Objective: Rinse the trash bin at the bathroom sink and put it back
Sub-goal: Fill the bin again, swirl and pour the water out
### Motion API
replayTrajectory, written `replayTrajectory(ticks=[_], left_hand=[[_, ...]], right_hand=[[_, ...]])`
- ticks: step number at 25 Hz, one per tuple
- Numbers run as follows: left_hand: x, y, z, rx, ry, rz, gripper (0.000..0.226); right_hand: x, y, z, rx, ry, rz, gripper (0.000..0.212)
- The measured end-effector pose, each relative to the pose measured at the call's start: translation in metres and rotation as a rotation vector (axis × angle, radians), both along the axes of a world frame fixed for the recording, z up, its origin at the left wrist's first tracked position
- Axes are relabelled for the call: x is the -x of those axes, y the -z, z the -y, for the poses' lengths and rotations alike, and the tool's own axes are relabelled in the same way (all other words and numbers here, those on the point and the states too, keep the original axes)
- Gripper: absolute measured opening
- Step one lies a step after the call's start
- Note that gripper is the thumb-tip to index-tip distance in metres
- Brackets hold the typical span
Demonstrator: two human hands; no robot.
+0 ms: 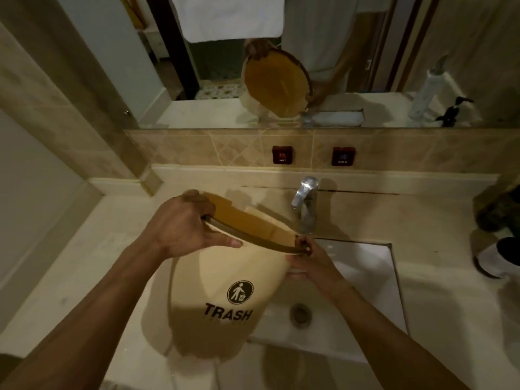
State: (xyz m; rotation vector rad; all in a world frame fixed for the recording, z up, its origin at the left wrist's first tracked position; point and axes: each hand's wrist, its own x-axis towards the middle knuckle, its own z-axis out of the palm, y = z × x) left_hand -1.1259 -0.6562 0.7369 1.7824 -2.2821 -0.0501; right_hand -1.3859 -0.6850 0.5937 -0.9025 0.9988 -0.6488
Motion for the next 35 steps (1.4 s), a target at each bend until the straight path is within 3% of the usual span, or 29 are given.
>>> replayTrajectory(ticks=[3, 9, 13, 16, 22, 27, 33, 35], left_hand=[[-0.023, 0.008, -0.029, 0.183, 0.015, -0.107, 0.067], [-0.041, 0.066, -0.051, 0.317, 0.074, -0.507, 0.074], [-0.023, 0.076, -0.051, 0.344, 0.141, -0.63, 0.071], [-0.008, 0.072, -0.055, 0.335, 0.18, -0.653, 0.06], [0.004, 0.044, -0.055, 0.445, 0.17, -0.632, 0.071], [0.033, 0.059, -0.062, 0.208, 0.08, -0.661, 0.054], [0.01, 0.045, -0.071, 0.371, 0.096, -0.632, 0.044], [0.024, 0.041, -0.061, 0.328, 0.096, -0.627, 0.052]], right_hand=[[-0.006, -0.025, -0.008, 0.232, 0.061, -0.105, 0.035], [-0.005, -0.089, -0.038, 0.464, 0.188, -0.309, 0.05], [0.012, -0.11, -0.063, 0.511, 0.258, -0.397, 0.053], [0.032, -0.116, -0.077, 0.543, 0.28, -0.455, 0.053], [0.037, -0.106, -0.085, 0.512, 0.31, -0.347, 0.041], [0.068, -0.106, -0.08, 0.509, 0.277, -0.505, 0.042], [0.044, -0.106, -0.074, 0.507, 0.211, -0.466, 0.037], [0.059, -0.112, -0.069, 0.523, 0.254, -0.458, 0.038]])
